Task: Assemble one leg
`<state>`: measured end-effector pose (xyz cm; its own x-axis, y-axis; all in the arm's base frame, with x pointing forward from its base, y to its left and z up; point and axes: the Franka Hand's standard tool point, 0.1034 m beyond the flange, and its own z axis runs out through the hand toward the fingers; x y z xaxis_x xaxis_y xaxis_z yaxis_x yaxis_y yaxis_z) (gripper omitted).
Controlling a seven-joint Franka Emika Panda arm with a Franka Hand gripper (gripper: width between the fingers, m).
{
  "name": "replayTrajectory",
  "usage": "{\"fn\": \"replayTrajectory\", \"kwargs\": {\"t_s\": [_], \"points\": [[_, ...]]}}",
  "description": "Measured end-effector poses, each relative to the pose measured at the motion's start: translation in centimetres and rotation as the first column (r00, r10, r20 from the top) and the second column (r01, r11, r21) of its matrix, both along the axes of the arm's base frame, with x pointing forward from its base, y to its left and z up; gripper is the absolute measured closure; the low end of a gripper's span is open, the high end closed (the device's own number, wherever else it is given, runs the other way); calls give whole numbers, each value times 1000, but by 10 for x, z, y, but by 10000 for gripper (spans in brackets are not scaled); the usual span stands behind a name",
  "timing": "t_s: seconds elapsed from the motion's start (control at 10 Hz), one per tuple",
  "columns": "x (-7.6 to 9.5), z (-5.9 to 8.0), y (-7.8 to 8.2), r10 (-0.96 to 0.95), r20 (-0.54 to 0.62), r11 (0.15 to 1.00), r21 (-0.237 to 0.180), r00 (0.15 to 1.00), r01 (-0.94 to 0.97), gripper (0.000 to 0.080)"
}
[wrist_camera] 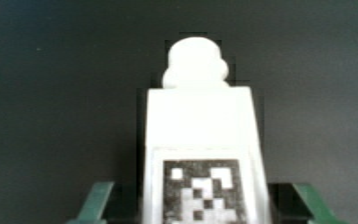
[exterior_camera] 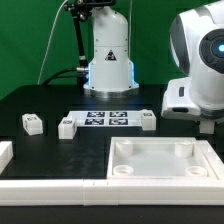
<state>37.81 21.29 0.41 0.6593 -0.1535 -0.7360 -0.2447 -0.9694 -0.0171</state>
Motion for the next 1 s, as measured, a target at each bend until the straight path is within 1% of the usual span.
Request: {"fn": "replayTrajectory", "kwargs": {"t_s": [0.1,0.2,0.3,0.4,0.5,0.6,0.7,0.8,1.0], "points": [[0,2,-2,7,-4,1000,0,1000,-7,511],[7,16,-9,28,-17,1000,-1,999,-28,509],[20,32,-16,21,8,1000,-1,1000,-21,509],[27,43,-20,17,16,1000,2,1000,-17,509],[35,53,-28,18,-2,1000,12,1000,-17,509],[48,60,-30,6,21,1000,11,1000,-6,509],[49,57,-28,3,43,1000,10,999,-4,509],[54,53,-25,-5,116,1000,4,993,5,509],[59,55,-21,-18,279,1000,-14,960,23,509]]}}
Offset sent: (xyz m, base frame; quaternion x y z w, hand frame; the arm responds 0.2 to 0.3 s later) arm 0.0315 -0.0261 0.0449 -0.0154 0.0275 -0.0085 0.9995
